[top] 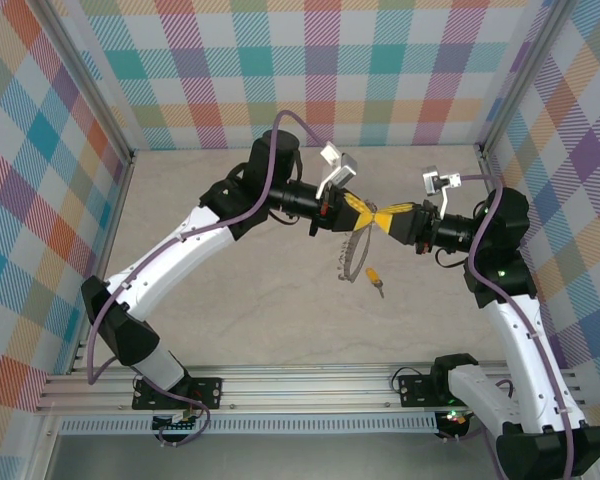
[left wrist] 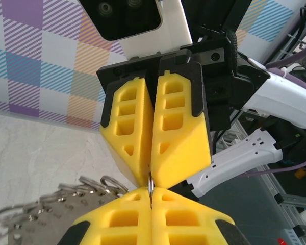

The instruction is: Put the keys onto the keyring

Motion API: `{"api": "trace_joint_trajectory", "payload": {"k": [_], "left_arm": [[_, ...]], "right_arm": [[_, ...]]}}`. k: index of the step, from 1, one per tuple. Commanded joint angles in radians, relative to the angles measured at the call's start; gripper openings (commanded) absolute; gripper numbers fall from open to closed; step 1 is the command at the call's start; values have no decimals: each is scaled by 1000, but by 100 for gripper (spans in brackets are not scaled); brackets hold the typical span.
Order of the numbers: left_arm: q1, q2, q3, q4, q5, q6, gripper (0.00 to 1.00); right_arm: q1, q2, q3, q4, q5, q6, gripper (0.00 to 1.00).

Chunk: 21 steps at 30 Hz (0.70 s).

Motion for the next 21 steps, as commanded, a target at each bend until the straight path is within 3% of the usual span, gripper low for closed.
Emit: {"api": "trace_joint_trajectory", "payload": {"k": [1, 5, 12, 16, 21], "left_arm": [[6, 22, 49, 13, 26, 22, 0], [8, 41, 69, 9, 32, 22, 0], [14, 63, 78, 38, 8, 0, 0], [23, 46, 27, 153, -69, -59, 24], [63, -12, -103, 369, -164, -189, 48]], "right_arm": [[-4, 4, 18, 30, -40, -8, 11], [-4, 17, 21, 34, -44, -15, 0], [-4, 34, 8, 61, 3, -28, 0], [-6, 29, -24, 120, 105, -16, 0], [-7, 66, -34, 232, 132, 30, 0]]}}
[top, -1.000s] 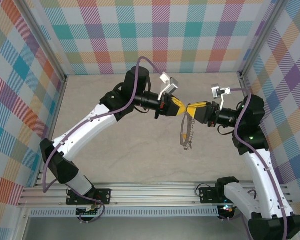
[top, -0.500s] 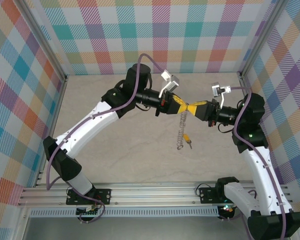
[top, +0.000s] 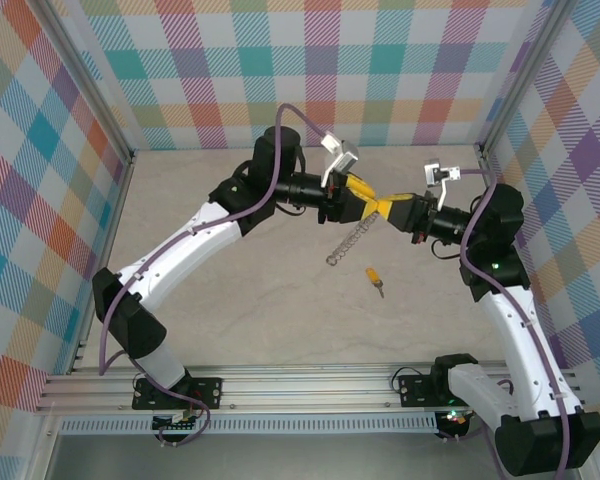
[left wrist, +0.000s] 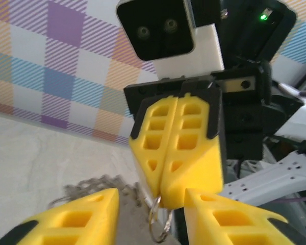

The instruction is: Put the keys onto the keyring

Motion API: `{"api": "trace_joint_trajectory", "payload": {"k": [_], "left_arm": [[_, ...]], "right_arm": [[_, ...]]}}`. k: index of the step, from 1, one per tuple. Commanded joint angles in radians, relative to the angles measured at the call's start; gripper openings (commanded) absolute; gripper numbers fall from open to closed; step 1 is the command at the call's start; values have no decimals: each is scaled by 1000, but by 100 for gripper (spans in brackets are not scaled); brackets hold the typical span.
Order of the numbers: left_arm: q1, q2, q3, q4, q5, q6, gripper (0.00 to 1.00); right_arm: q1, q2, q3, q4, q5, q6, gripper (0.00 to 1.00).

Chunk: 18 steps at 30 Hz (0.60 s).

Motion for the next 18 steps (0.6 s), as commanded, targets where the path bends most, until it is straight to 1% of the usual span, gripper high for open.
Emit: {"api": "trace_joint_trajectory", "payload": {"k": [1, 3, 7, 12, 15, 16, 18], "left_arm": [[34, -66, -86, 218, -94, -129, 50], [51, -86, -134, 293, -137, -186, 52], [76, -114, -215, 423, -170, -278, 52], [87, -116, -266, 531, -156, -350, 49], [89, -108, -275, 581, -154, -388, 46], [89, -100, -279, 608, -151, -410, 45], [90, -91, -282, 659, -142, -455, 44]], "right_arm": [[2, 24, -9, 149, 31, 40, 0], [2, 42, -12, 204, 33, 63, 0], [1, 61, -34, 331, 55, 112, 0], [1, 86, -58, 470, 77, 177, 0], [1, 88, -75, 515, 110, 207, 0], [1, 88, -78, 556, 120, 217, 0], [1, 88, -86, 583, 140, 237, 0]]}}
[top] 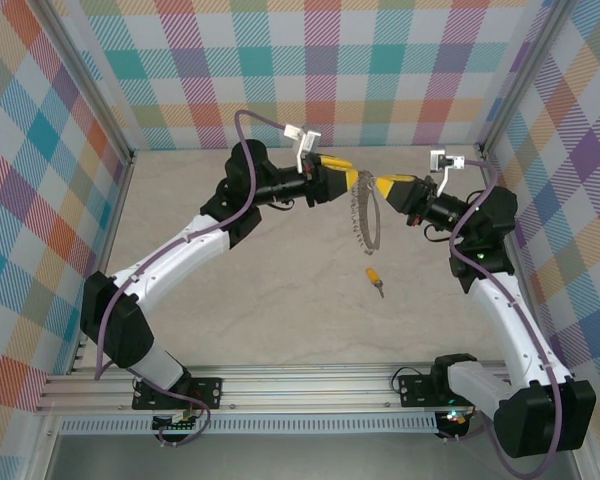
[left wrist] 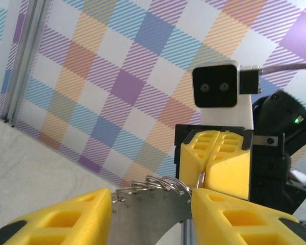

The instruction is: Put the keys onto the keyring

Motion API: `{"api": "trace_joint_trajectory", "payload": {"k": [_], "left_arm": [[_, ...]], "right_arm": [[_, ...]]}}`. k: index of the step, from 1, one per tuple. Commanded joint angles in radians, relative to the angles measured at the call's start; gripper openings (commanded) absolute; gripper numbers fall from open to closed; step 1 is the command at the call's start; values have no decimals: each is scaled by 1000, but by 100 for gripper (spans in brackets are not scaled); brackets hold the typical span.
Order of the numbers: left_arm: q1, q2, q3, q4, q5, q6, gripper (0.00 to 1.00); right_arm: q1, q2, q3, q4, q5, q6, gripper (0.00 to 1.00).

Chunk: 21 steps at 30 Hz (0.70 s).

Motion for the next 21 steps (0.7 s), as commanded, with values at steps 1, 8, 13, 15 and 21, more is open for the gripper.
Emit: {"api": "trace_joint_trajectory", "payload": {"k": [1, 8, 13, 15, 21], "left_arm": [[7, -4, -12, 165, 13, -106, 43], [4, 28, -29, 313, 35, -246, 41], [-12, 48, -33, 342, 43, -275, 41], [-21, 56, -29, 344, 45, -275, 41], [-43, 87, -6, 346, 61, -278, 40]], "right_arm": [[2, -5, -13, 161, 49, 59, 0], [1, -10, -33, 189, 112, 86, 0], [3, -7, -33, 207, 124, 102, 0], [3, -4, -31, 210, 122, 105, 0], [2, 3, -27, 218, 120, 113, 0]]}}
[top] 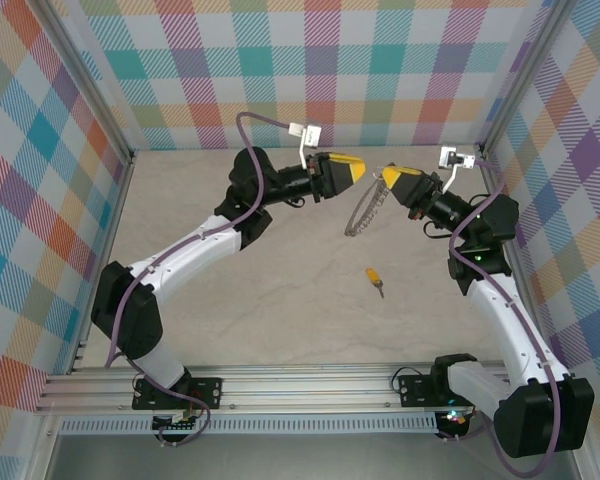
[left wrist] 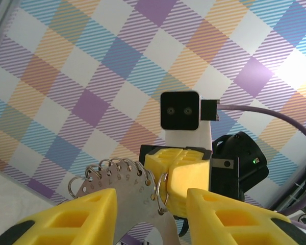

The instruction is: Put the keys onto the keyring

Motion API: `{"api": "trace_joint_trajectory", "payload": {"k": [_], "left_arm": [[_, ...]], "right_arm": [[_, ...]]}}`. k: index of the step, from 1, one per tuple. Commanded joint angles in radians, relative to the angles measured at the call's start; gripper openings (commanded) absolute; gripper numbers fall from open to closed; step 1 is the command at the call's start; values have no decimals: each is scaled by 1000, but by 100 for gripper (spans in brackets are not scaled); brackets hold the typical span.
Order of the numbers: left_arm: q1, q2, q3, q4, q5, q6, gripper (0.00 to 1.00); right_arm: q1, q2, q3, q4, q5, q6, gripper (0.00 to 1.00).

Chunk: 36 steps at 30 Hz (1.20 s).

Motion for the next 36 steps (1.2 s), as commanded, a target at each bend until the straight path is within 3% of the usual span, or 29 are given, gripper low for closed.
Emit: {"api": "trace_joint_trajectory", "payload": {"k": [1, 23, 36], "left_arm": [[-17, 19, 22, 54, 29, -18, 40], [-36, 38, 27, 99, 22, -37, 42], [-57, 67, 52, 111, 51, -43, 31]], "right_arm": [[3, 2, 8, 80, 10, 15, 0], [3, 11, 5, 91, 8, 28, 0], [3, 16, 8, 88, 2, 29, 0]]}}
